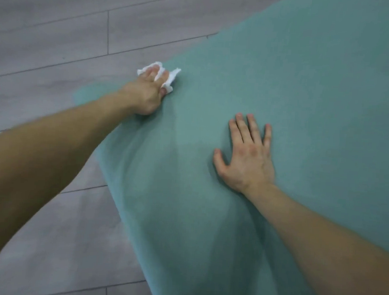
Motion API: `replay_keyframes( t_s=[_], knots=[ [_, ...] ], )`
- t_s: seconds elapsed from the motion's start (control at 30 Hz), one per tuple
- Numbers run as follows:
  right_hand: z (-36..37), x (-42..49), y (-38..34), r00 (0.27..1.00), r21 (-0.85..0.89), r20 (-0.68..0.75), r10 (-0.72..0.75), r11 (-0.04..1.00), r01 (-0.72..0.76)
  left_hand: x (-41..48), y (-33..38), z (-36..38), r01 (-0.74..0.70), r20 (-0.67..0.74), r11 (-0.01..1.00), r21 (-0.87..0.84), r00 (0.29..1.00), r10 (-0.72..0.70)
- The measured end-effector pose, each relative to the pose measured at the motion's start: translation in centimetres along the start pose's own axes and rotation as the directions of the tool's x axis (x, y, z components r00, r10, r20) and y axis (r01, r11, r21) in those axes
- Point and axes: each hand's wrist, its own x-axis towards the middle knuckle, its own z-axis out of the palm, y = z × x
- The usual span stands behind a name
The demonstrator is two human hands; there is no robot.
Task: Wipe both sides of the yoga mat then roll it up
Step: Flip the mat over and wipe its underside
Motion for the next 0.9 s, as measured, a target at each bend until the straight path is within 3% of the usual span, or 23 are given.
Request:
replay_keyframes(
  t_s=[0.07,0.17,0.23,0.33,0.4,0.5,0.57,0.6,0.67,0.7,0.77,0.8,0.9],
  knots=[
    [0.0,0.2,0.2,1.000,0.026,-0.006,-0.007,1.000,0.007,0.2,1.4,-1.1,0.032,0.011,0.999,-0.043,0.999,-0.032],
    [0.1,0.2,0.4,1.000,0.050,-0.028,-0.011,0.999,0.013,-5.2,7.3,-0.2,-0.213,-0.018,0.973,-0.092,0.977,0.212],
    [0.3,0.3,0.5,0.998,0.068,-0.055,-0.009,0.998,0.012,-10.7,10.6,2.2,-0.419,0.015,0.908,-0.026,0.908,0.419],
    [0.6,0.4,0.5,0.998,0.076,-0.065,-0.015,0.997,0.020,-14.0,10.5,4.0,-0.513,0.092,0.857,0.041,0.856,0.508],
    [0.6,0.3,0.6,0.997,0.078,-0.076,-0.023,0.997,0.029,-11.0,8.2,2.8,-0.465,0.052,0.884,0.045,0.885,0.463],
    [0.7,0.4,0.6,0.997,0.091,-0.077,-0.027,0.995,0.034,-4.4,2.9,-0.2,-0.131,0.012,0.991,0.009,0.991,0.131],
    [0.8,0.5,0.6,0.997,0.100,-0.078,-0.023,0.994,0.031,-2.0,1.4,-1.6,0.071,0.028,0.997,-0.018,0.997,-0.071],
    [0.8,0.6,0.7,0.997,0.108,-0.077,-0.026,0.994,0.034,-2.3,2.0,-1.8,0.095,0.042,0.995,-0.032,0.995,-0.093],
    [0.9,0.6,0.8,0.997,0.115,-0.075,-0.025,0.993,0.033,-5.1,4.6,-1.0,0.004,0.061,0.996,-0.084,0.998,0.001],
    [0.9,0.5,0.8,0.997,0.119,-0.078,-0.027,0.992,0.036,-7.7,6.1,0.0,-0.110,0.044,0.990,-0.090,0.992,0.114],
    [0.9,0.6,0.8,0.996,0.122,-0.087,-0.030,0.992,0.040,-14.7,9.3,3.0,-0.407,0.014,0.912,-0.047,0.913,0.408],
    [0.9,0.6,0.8,0.996,0.117,-0.085,-0.031,0.992,0.041,-18.3,10.5,4.3,-0.508,0.070,0.861,-0.002,0.859,0.507],
    [0.6,0.4,0.7,0.996,0.076,-0.043,-0.072,0.994,0.075,-23.4,10.3,5.2,-0.535,0.200,0.845,0.002,0.828,0.524]
  ],
)
